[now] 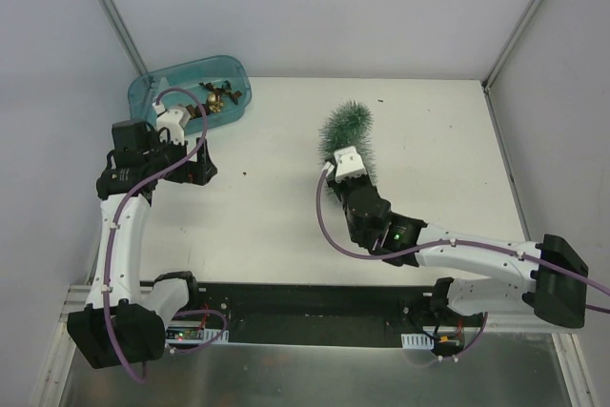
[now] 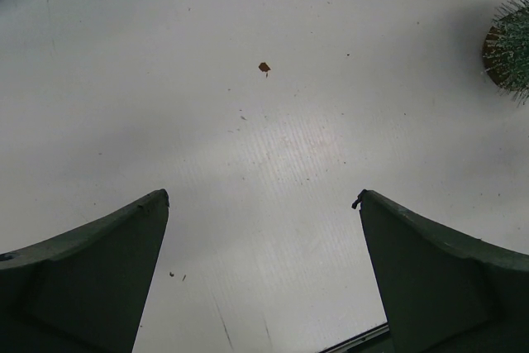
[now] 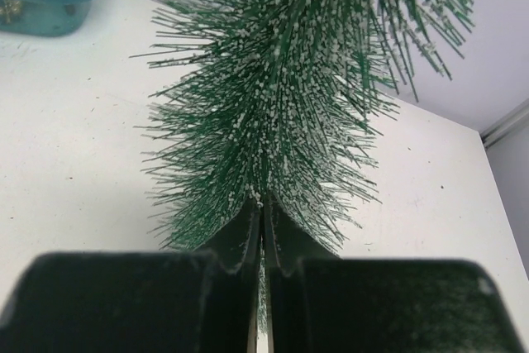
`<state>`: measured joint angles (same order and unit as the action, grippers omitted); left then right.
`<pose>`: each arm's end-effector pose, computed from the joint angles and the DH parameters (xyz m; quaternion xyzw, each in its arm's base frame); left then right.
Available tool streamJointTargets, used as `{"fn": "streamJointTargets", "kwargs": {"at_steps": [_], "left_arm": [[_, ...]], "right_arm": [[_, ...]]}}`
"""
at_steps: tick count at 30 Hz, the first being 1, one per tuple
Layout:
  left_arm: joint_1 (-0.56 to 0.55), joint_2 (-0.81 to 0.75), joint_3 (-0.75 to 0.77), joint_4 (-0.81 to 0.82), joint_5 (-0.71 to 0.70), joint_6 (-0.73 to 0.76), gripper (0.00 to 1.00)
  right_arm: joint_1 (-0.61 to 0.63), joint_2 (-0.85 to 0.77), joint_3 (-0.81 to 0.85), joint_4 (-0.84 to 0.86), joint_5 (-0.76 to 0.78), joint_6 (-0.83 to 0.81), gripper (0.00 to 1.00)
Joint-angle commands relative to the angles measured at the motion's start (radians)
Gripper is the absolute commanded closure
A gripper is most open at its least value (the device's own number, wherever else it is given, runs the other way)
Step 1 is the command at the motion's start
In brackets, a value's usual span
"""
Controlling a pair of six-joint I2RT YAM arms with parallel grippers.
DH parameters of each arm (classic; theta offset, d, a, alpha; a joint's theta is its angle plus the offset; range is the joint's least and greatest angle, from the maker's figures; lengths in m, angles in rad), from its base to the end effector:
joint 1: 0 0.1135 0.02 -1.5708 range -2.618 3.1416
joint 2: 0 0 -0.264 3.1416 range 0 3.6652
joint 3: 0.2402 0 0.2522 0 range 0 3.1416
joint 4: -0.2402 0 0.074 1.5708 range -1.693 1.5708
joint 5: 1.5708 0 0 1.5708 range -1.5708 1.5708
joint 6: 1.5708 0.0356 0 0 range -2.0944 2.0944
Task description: Decorate the small christmas tree
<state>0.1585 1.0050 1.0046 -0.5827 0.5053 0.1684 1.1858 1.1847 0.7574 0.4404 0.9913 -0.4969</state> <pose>0.2113 0.0163 0.3384 0.1227 0.8520 -0.1425 0.4887 0.1260 0.2315 0.3124 -0.2351 0.6642 -0.1031 0.7021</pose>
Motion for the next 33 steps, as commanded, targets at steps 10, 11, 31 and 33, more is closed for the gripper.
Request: {"fn": "streamJointTargets", "kwargs": {"at_steps": [10, 11, 31, 33], "left_arm": [[0.006, 0.0, 0.002, -0.005, 0.006, -0.015, 0.01], [0.006, 0.001, 0.002, -0.005, 0.007, -0.015, 0.01], [0.006, 0.018, -0.008, 0.003, -0.013, -0.02, 0.01], [0.006, 0.027, -0.004, 0.003, -0.013, -0.021, 0.01]], "right_arm": [[0.015, -0.066, 0.017, 0.078, 0.06, -0.008, 0.99], [0.017, -0.066, 0.017, 0.078, 0.056, -0.011, 0.99], [0.069, -0.059, -0.007, 0.087, 0.112, -0.016, 0.99], [0.071, -0.068, -0.018, 0.087, 0.115, -0.005, 0.99]]}}
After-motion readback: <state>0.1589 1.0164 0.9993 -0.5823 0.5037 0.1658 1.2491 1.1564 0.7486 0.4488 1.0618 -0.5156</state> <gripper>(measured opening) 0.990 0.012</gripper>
